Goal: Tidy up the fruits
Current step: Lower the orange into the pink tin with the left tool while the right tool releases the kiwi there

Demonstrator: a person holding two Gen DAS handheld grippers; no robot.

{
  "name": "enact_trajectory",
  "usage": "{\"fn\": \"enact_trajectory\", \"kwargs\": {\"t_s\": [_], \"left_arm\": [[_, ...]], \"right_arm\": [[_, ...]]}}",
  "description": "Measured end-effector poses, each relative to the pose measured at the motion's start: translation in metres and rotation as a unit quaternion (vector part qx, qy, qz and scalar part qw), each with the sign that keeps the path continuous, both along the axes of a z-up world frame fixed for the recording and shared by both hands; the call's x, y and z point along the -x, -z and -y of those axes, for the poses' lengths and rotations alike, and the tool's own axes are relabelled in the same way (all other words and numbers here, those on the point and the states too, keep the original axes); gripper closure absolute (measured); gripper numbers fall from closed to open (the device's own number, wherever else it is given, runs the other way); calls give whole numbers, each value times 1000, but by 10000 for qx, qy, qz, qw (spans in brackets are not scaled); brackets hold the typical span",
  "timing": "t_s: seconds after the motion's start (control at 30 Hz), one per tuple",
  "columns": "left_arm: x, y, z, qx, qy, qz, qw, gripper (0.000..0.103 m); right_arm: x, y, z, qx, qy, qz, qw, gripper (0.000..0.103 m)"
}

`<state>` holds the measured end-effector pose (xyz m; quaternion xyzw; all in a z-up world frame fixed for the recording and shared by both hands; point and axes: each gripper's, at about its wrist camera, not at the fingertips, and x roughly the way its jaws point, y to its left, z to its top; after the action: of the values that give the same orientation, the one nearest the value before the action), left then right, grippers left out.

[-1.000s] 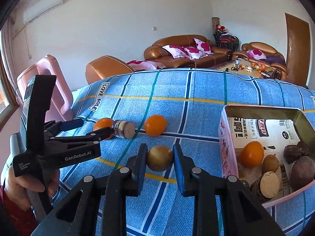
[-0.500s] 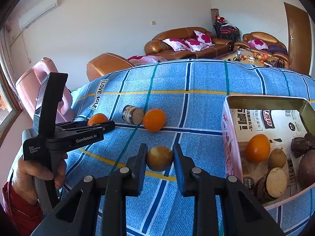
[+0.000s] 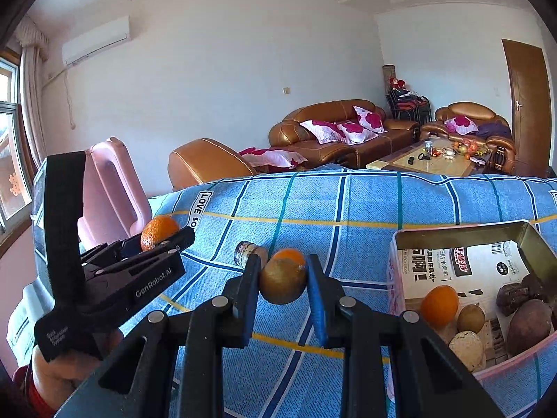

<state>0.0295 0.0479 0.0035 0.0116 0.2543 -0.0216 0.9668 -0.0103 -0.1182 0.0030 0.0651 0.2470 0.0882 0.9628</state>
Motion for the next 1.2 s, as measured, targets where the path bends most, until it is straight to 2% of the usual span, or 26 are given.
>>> {"fn": "enact_trajectory", "kwargs": {"t_s": [0.5,0.9,1.2], "left_arm": [[28,-2,19,-226,-193,124,9995,55],[45,-1,46,-352,3,106,9993,55],[49,0,68,-336,196,45,9992,55]], "right_arm": [[14,0,4,286,387,15,9988,75],[28,1,24,260,536,-91,9982,75],[39,0,38,427,618,-32,9972,75]]}}
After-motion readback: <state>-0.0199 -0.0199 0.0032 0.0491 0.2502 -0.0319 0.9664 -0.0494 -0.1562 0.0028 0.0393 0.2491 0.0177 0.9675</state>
